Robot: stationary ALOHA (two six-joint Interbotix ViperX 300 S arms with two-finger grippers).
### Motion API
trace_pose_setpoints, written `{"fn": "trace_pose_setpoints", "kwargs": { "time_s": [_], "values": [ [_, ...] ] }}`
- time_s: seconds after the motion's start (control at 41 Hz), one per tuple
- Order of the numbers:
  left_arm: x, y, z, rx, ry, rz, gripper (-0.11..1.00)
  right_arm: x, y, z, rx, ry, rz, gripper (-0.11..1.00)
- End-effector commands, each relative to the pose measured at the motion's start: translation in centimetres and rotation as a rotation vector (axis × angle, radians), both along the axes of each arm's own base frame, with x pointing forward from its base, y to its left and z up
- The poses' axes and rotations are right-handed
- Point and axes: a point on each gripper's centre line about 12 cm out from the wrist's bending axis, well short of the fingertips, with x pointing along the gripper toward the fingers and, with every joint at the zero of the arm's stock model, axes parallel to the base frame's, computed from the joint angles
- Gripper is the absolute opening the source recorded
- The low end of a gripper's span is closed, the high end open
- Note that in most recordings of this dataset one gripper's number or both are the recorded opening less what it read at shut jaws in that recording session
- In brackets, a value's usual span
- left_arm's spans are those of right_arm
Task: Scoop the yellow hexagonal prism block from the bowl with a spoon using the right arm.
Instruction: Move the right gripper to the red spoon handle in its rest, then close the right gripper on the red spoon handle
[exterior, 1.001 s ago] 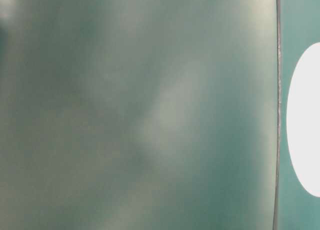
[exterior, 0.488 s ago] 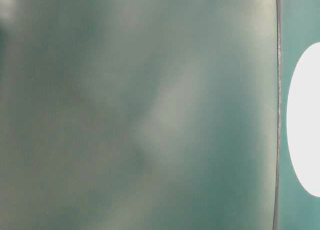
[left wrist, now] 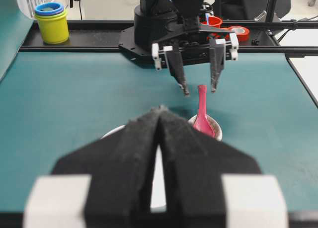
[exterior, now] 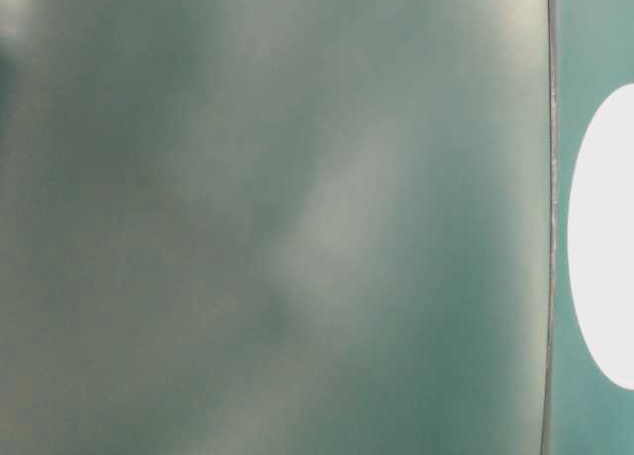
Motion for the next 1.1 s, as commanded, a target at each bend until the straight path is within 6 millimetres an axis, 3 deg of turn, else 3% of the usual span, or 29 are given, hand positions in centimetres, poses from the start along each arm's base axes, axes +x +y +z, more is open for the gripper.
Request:
{"fn": "trace_pose_setpoints", "kwargs": {
  "time_s": [0.0, 0.415, 1.074],
  "values": [
    [0.2, 0.0, 0.8, 0.005, -0.018, 0.001, -0.01, -0.1, 0.7, -0.1, -0.002, -0.014, 0.004, 0.61],
    [0.3, 0.0, 0.8, 0.003, -0.017, 0.001, -0.01, -1.2, 0.7, -3.0, -0.095, 0.049, -0.009, 0.61],
    [0.3, 0.0, 0.6, 0.002, 0.0, 0.001, -0.01, -1.5, 1.3, -3.3, -0.103, 0.069, 0.023, 0.56]
  ]
}}
